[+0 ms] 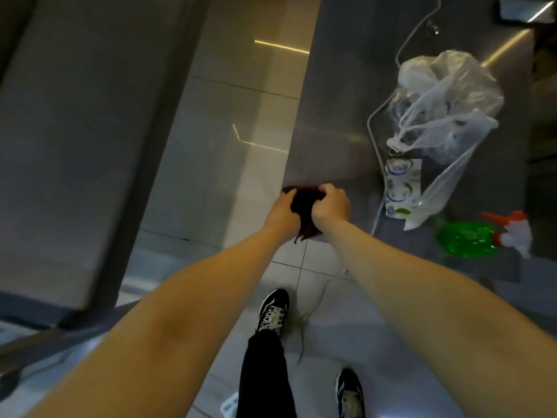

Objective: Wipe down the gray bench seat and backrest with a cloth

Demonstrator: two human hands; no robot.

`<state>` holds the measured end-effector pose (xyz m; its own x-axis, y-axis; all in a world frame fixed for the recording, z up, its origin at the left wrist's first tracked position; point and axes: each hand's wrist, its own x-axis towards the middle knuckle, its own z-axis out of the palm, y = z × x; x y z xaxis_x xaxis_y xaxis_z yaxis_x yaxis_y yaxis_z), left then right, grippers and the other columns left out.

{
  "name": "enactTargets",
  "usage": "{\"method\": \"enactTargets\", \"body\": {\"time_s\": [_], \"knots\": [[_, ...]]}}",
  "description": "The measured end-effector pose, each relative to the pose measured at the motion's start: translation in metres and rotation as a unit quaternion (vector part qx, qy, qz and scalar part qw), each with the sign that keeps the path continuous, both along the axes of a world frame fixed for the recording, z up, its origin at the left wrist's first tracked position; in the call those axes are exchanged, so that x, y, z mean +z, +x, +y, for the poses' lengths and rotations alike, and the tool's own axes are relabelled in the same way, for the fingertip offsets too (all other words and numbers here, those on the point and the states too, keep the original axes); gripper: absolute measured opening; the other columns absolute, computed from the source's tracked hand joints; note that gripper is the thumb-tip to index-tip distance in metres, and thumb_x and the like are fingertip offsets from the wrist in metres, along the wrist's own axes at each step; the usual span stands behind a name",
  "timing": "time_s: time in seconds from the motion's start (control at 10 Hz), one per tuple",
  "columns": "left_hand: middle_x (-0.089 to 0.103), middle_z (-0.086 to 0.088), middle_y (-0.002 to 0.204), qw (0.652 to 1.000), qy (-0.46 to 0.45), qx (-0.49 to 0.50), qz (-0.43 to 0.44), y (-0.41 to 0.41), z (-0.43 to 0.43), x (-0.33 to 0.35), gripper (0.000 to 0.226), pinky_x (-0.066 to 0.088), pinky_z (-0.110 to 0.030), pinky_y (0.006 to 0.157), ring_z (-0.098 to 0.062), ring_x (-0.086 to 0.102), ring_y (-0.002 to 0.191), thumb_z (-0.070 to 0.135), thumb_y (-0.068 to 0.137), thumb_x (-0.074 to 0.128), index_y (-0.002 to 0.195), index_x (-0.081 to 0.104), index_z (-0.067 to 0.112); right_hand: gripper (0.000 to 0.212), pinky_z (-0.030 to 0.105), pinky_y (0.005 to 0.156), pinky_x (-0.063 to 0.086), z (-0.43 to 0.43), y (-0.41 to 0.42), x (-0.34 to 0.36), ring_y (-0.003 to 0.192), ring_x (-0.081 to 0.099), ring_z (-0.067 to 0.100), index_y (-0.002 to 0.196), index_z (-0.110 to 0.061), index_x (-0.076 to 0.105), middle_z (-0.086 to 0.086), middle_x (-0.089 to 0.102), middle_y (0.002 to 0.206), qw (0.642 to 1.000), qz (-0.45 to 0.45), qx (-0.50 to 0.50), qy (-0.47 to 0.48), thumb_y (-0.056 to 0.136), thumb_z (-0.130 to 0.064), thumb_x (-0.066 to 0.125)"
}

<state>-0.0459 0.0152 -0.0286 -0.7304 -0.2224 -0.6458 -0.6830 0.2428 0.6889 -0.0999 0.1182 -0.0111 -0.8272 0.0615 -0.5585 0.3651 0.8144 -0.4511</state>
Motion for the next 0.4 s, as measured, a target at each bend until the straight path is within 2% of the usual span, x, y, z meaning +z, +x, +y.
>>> {"method": "enactTargets", "body": {"time_s": [0.1, 0.2, 0.3, 0.4], "knots": [[0.047, -0.008, 0.151, 0.996, -0.063, -0.064, -0.004, 0.003, -0.003, 0.017, 0.047, 0.04, -0.036, 0.113, -0.026, 0.047, 0.137, 0.013, 0.102, 0.047, 0.149, 0.043, 0.014, 0.039, 0.049, 0.106, 0.048, -0.006, 0.005, 0.019, 0.125, 0.053, 0.036, 0.139, -0.02, 0.055, 0.011, 0.05, 0.141, 0.998, -0.004, 0.061, -0.015, 0.102, -0.016, 0.044], [0.016, -0.007, 0.169, 0.964, -0.202, -0.157, -0.069, 0.02, -0.002, 0.059, 0.061, 0.024, -0.043, 0.123, -0.026, 0.019, 0.154, 0.015, 0.102, 0.047, 0.16, 0.026, 0.02, 0.043, 0.05, 0.107, 0.046, -0.004, 0.011, 0.046, 0.127, 0.054, 0.036, 0.142, -0.018, 0.054, 0.012, 0.055, 0.141, 0.984, -0.002, 0.179, -0.017, 0.1, -0.015, 0.045], [0.0, -0.004, 0.171, 0.936, -0.303, -0.134, -0.117, 0.056, -0.001, 0.103, 0.066, 0.005, -0.048, 0.127, -0.025, -0.001, 0.157, 0.01, 0.101, 0.039, 0.161, 0.014, 0.024, 0.043, 0.05, 0.109, 0.041, -0.003, 0.024, 0.092, 0.13, 0.05, 0.034, 0.142, -0.013, 0.053, 0.013, 0.054, 0.141, 0.948, 0.018, 0.318, -0.002, 0.099, -0.016, 0.049], [-0.007, -0.003, 0.171, 0.918, -0.35, -0.09, -0.163, 0.104, 0.0, 0.155, 0.067, -0.004, -0.055, 0.125, -0.026, -0.01, 0.156, 0.012, 0.101, 0.034, 0.162, 0.01, 0.024, 0.046, 0.051, 0.116, 0.032, -0.009, 0.053, 0.158, 0.14, 0.04, 0.032, 0.145, -0.011, 0.047, 0.012, 0.047, 0.148, 0.909, 0.031, 0.414, -0.027, 0.099, -0.017, 0.049]]}}
